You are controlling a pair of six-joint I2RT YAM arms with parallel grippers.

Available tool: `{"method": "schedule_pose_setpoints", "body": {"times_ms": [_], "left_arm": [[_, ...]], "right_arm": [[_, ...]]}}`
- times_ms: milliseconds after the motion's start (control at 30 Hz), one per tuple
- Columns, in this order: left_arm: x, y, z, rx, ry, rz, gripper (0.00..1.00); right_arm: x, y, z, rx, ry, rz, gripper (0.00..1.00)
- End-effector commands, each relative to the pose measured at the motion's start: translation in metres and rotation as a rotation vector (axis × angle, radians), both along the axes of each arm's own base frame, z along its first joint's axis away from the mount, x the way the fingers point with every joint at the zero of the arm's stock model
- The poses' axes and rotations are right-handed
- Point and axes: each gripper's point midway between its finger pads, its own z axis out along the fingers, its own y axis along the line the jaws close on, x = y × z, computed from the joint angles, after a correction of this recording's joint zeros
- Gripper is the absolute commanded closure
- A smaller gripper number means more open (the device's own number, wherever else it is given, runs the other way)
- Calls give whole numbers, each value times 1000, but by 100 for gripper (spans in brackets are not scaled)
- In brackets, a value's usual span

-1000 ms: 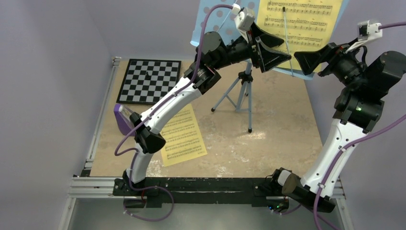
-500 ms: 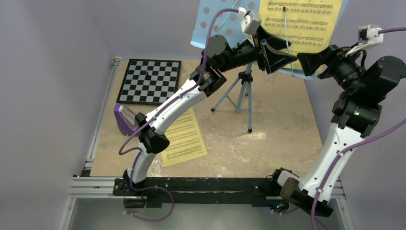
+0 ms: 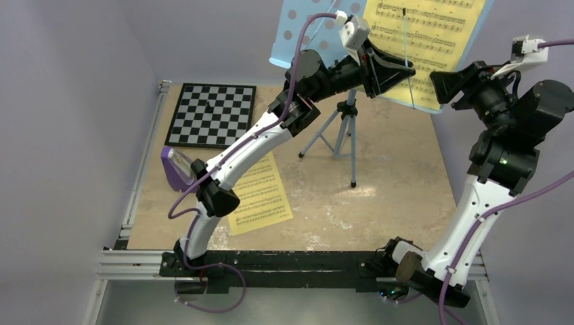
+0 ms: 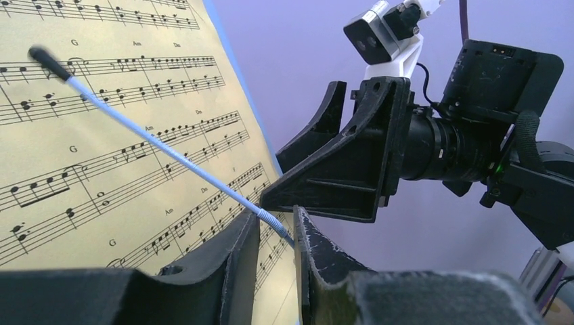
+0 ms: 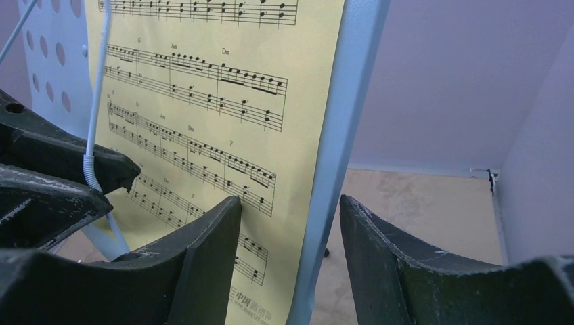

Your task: Pack up the instrument practice props

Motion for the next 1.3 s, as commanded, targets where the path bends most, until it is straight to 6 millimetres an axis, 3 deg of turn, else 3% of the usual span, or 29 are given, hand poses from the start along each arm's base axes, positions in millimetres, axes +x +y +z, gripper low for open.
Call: {"method": "schedule_pose_setpoints", "body": {"times_ms": [0,100,267,467,633,933,1067,1267], "left_arm": [[-28,26,48,-92,-109,-7,78],[-26,27,47,-90,-99,3,99],[-22,27,47,-89,-90,18,100],[-21,29,49,-94,-86,27,100],[-16,30,47,-93,-75,34,100],[-12,34,50,-100,-70,52,88],[-11,37,52,-106,-70,60,72],[-5,40,51,-102,-62,74,56]], "right_arm": [[5,-11,2,-12,-12,-49,42],[6,-21,1,-12,-2,-115,43],[0,-32,-2,-7,3,-194,53],[-13,-34,-5,-7,2,-240,56],[-22,-39,-6,-4,4,-281,68],[-36,-37,0,-22,-11,-304,94],[-40,-41,0,-25,-9,-339,100],[-56,-46,5,-48,-27,-414,100]]}}
